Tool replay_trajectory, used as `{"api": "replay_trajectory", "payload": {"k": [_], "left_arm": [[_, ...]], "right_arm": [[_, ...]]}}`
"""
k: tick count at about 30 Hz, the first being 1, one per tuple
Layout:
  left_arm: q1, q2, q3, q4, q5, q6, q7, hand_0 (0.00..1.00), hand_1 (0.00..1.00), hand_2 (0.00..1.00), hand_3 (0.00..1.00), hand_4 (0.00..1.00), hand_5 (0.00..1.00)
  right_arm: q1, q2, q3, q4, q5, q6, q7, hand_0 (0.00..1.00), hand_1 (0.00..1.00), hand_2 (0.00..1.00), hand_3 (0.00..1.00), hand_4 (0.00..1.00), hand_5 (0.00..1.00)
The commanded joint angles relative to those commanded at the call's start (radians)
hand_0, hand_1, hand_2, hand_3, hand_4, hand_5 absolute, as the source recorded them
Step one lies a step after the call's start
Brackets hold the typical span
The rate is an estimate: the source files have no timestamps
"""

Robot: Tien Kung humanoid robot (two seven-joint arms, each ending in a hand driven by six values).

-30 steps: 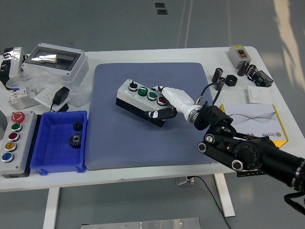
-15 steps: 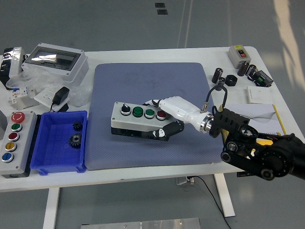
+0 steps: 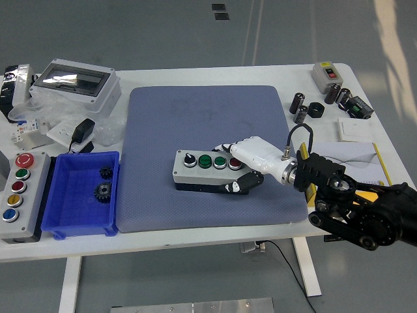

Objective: Pick up the button,place it on the desk,press the button,press the button

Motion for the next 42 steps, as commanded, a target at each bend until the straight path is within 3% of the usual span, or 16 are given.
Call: {"api": "replay_trajectory", "payload": {"k": [4, 5, 10, 11, 37, 42], "left_arm": [[0.0, 0.0, 0.0, 0.0, 0.001, 0.0, 0.0, 0.625, 0.515, 0.531, 0.59, 0.603, 0.231], [0.0, 0.001, 0.0, 0.0, 0.001, 0.0, 0.0, 0.625, 0.515, 0.531, 0.59, 0.607, 0.235], [-0.001, 0.002, 0.0, 0.0, 0.001, 0.0, 0.0, 0.625, 0.515, 0.531, 0.59, 0.607, 0.235], [-0.001, 0.002, 0.0, 0.0, 0.001, 0.0, -0.001, 0.624, 0.515, 0.531, 0.59, 0.608, 0.237], [-0.001, 0.004, 0.0, 0.0, 0.004, -0.002, -0.001, 0.624, 0.515, 0.53, 0.589, 0.607, 0.237], [-0.001, 0.004, 0.001, 0.0, 0.005, -0.002, -0.001, 0.624, 0.514, 0.53, 0.589, 0.604, 0.232]], "right_arm": [[-0.001, -0.001, 0.0, -0.002, 0.002, 0.001, 0.0, 0.479, 0.559, 0.572, 0.603, 0.262, 0.002], [0.0, -0.001, 0.0, -0.002, 0.002, 0.0, 0.0, 0.651, 0.672, 0.677, 0.691, 0.242, 0.002], [0.005, -0.007, -0.004, 0.005, 0.023, 0.009, -0.001, 0.651, 0.672, 0.677, 0.691, 0.242, 0.002], [0.006, -0.008, -0.003, 0.006, 0.028, 0.011, 0.0, 0.927, 0.822, 0.798, 0.786, 0.449, 0.002], [0.02, -0.025, -0.011, 0.028, 0.092, 0.053, -0.007, 0.981, 0.865, 0.823, 0.849, 0.527, 0.002], [0.017, -0.025, 0.011, 0.023, 0.106, 0.085, -0.007, 0.98, 0.867, 0.822, 0.852, 0.526, 0.002]]}}
